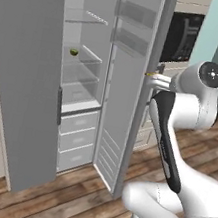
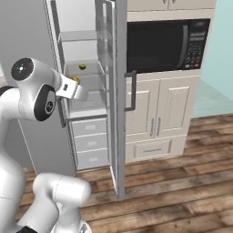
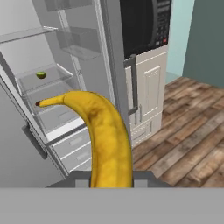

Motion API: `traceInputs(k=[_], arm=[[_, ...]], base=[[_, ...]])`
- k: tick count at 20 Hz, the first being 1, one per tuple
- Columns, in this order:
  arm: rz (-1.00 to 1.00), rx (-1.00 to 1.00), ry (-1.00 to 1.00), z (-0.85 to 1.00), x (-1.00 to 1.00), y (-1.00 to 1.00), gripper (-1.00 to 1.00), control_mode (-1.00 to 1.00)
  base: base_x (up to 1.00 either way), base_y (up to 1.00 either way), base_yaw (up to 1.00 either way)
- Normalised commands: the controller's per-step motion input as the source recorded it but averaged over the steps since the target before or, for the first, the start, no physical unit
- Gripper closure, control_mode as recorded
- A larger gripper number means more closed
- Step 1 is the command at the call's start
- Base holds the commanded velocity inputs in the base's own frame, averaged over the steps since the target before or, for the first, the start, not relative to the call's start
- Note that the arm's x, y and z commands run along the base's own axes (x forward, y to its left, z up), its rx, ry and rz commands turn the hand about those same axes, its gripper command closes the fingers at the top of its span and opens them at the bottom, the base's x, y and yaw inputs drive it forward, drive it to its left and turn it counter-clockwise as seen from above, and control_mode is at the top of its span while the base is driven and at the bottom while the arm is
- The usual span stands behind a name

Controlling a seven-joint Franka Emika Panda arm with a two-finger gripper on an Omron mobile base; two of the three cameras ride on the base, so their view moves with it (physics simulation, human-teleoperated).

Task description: Retrieve the banana and kiwi from the fridge and place them into the bowl on the dining table.

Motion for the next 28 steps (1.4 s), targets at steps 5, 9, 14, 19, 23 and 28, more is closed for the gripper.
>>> traceInputs(k=[5, 9, 14, 19, 23, 28], arm=[[0.0, 0.0, 0.0, 0.0, 0.0, 0.0, 1.0, 1.0], [0.0, 0.0, 0.0, 0.0, 0.0, 0.0, 1.0, 1.0], [0.0, 0.0, 0.0, 0.0, 0.0, 0.0, 1.0, 1.0], [0.0, 0.0, 0.0, 0.0, 0.0, 0.0, 1.0, 1.0], [0.0, 0.0, 0.0, 0.0, 0.0, 0.0, 1.0, 1.0], [0.0, 0.0, 0.0, 0.0, 0.0, 0.0, 1.0, 1.0]], base=[[-1.0, 0.32, -0.29], [-0.87, 0.34, -0.38], [-0.75, 0.11, -0.48], [-0.63, 0.0, -0.58], [-0.43, 0.0, -0.68], [-0.38, 0.0, -0.68]])
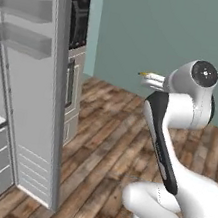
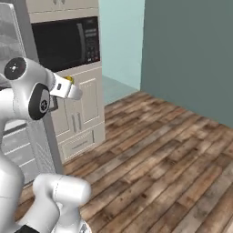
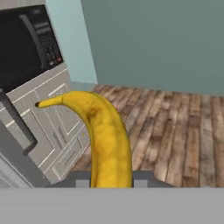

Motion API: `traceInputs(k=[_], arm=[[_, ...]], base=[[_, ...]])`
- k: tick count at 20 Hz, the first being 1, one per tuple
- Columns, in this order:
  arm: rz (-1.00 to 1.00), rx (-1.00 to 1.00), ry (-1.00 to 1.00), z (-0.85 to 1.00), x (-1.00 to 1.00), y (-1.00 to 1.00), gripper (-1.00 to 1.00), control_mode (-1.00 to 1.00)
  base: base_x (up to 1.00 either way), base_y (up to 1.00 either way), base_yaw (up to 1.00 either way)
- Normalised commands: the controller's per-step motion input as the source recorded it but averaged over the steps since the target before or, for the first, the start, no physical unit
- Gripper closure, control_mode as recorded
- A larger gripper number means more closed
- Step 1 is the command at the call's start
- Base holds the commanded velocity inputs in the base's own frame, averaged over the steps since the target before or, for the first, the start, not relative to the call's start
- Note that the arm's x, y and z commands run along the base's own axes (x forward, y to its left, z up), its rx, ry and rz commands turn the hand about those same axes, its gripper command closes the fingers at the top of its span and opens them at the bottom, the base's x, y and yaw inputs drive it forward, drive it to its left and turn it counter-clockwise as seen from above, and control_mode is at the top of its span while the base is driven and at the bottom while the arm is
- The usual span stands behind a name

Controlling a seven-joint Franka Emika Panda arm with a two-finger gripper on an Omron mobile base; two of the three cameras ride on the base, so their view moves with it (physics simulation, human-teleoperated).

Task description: Retrieve the banana and kiwi from the fridge and place them into the bowl on the dining table.

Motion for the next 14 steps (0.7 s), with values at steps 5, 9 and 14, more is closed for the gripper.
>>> traceInputs(k=[5, 9, 14], arm=[[0.0, 0.0, 0.0, 0.0, 0.0, 0.0, 1.0, 1.0], [0.0, 0.0, 0.0, 0.0, 0.0, 0.0, 1.0, 1.0], [0.0, 0.0, 0.0, 0.0, 0.0, 0.0, 1.0, 1.0]], base=[[-0.45, 0.0, -0.65], [-0.48, 0.0, -0.64], [-0.21, 0.0, -0.59]])
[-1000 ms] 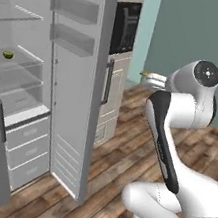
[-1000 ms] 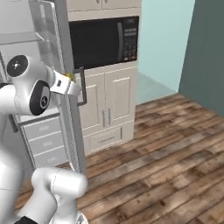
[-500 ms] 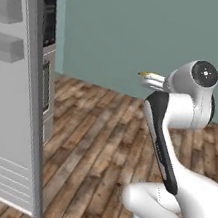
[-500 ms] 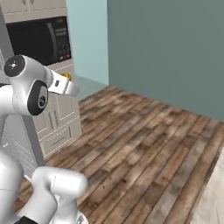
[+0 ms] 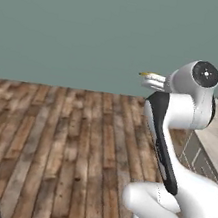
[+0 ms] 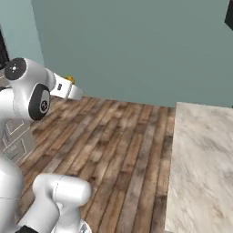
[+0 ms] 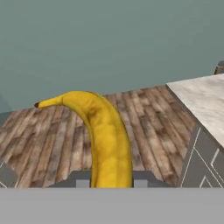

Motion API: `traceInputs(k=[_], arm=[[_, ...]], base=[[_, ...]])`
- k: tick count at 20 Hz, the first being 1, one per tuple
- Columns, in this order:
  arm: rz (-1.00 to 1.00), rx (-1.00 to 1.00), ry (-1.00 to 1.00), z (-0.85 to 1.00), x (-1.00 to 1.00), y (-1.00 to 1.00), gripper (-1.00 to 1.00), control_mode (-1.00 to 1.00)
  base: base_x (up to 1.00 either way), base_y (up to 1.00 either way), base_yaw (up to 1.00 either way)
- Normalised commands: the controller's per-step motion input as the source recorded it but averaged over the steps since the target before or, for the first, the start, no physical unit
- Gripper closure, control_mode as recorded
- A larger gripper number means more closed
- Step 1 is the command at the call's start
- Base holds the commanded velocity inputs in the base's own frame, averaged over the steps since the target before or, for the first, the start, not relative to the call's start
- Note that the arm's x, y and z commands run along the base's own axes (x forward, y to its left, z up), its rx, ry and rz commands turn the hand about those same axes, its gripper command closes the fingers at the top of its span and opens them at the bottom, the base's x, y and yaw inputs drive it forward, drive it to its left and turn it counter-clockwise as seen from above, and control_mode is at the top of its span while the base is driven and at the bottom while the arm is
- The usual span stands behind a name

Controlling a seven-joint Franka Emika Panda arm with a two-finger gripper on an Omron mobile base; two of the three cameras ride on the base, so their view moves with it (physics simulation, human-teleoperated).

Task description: Retrieve the banana and kiwi from the fridge and place them into the bowl on the dining table.

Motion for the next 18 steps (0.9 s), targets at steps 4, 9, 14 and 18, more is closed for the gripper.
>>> traceInputs(k=[4, 9, 14, 18], arm=[[0.0, 0.0, 0.0, 0.0, 0.0, 0.0, 1.0, 1.0], [0.0, 0.0, 0.0, 0.0, 0.0, 0.0, 1.0, 1.0], [0.0, 0.0, 0.0, 0.0, 0.0, 0.0, 1.0, 1.0], [0.0, 0.0, 0.0, 0.0, 0.0, 0.0, 1.0, 1.0]], base=[[0.03, 0.05, -0.47], [0.49, 0.27, -0.37], [0.97, 0.61, -0.18], [1.0, 0.73, -0.03]])
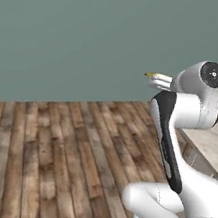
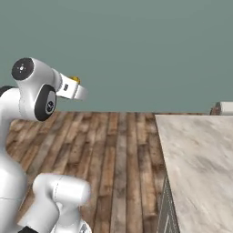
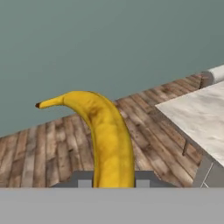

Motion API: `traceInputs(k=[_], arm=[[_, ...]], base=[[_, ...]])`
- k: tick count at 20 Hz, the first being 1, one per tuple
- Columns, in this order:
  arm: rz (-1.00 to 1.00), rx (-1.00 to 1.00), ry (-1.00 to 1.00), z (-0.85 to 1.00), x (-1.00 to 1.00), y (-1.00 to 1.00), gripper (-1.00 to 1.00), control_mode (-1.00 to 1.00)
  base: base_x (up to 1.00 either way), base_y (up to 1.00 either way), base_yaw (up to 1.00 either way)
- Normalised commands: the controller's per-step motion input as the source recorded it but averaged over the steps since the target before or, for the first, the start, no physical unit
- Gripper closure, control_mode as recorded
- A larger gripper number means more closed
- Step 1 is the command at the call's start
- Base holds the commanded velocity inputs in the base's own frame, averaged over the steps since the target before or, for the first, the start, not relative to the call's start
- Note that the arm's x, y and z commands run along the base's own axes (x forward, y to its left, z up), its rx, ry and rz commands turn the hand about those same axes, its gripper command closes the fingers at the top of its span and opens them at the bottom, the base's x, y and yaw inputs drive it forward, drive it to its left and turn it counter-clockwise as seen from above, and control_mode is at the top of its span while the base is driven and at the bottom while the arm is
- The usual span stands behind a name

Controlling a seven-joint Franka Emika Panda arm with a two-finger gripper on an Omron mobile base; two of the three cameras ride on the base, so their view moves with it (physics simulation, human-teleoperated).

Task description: Retrieve the banana and kiwi from the fridge and place them into the bowl on the dining table.

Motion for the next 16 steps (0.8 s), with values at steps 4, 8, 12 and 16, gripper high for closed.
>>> traceInputs(k=[4, 8, 12, 16], arm=[[0.0, 0.0, 0.0, 0.0, 0.0, 0.0, 1.0, 1.0], [0.0, 0.0, 0.0, 0.0, 0.0, 0.0, 1.0, 1.0], [0.0, 0.0, 0.0, 0.0, 0.0, 0.0, 1.0, 1.0], [0.0, 0.0, 0.0, 0.0, 0.0, 0.0, 1.0, 1.0]], base=[[1.0, 0.59, 0.0], [1.0, 0.21, -0.17], [1.0, 0.01, -0.43], [1.0, 0.03, -0.51]])
